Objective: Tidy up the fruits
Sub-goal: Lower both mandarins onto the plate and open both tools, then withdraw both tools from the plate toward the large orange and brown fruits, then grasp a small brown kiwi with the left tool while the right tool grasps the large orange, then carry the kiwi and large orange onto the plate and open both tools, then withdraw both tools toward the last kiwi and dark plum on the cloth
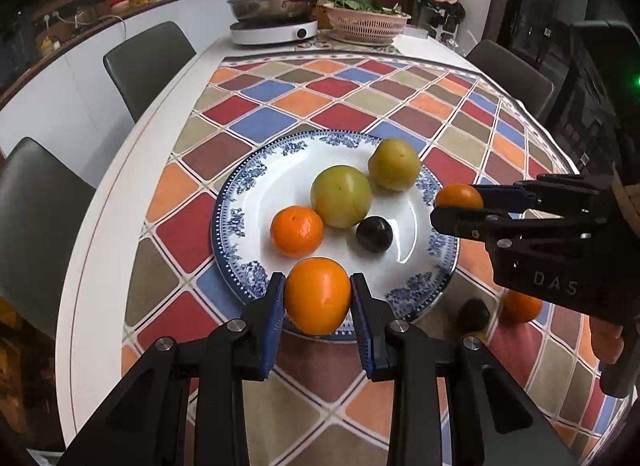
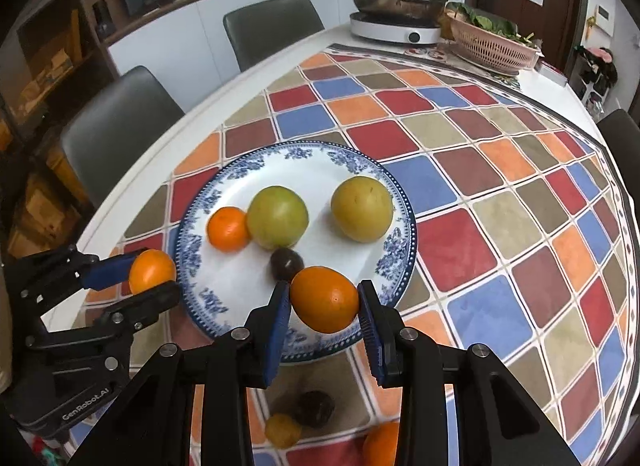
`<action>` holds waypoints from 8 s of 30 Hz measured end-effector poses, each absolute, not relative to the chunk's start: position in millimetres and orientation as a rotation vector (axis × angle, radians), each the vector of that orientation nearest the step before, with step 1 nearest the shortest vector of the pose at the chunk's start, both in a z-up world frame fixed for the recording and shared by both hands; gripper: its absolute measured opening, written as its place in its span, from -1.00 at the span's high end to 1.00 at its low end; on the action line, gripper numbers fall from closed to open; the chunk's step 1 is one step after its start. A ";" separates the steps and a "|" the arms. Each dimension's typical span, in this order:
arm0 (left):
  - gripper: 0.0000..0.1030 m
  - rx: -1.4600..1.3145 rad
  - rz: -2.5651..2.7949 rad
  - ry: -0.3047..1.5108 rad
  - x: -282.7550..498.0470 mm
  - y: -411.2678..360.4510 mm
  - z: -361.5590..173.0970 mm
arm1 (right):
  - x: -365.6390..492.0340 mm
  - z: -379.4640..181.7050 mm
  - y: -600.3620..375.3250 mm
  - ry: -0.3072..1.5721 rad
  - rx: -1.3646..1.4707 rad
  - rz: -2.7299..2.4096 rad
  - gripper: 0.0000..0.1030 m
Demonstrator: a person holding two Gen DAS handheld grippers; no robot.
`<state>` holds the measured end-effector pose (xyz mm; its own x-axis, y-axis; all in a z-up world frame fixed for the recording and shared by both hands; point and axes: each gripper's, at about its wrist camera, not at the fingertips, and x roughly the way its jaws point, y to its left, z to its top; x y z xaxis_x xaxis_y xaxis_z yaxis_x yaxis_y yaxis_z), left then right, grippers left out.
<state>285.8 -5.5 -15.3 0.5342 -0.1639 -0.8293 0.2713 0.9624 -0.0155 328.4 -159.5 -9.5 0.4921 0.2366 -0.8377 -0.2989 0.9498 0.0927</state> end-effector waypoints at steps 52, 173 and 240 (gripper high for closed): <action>-0.58 0.195 -0.235 0.696 116.6 -73.5 36.2 | 157.9 50.5 -231.1 0.681 -0.190 0.358 -0.38; 0.45 0.072 -0.276 0.806 254.4 0.0 2.4 | 283.5 4.8 -157.0 0.883 -0.091 0.341 0.21; -0.12 0.143 -0.332 0.821 178.3 -73.8 -22.8 | 177.7 -7.7 -234.5 0.798 -0.061 0.161 0.00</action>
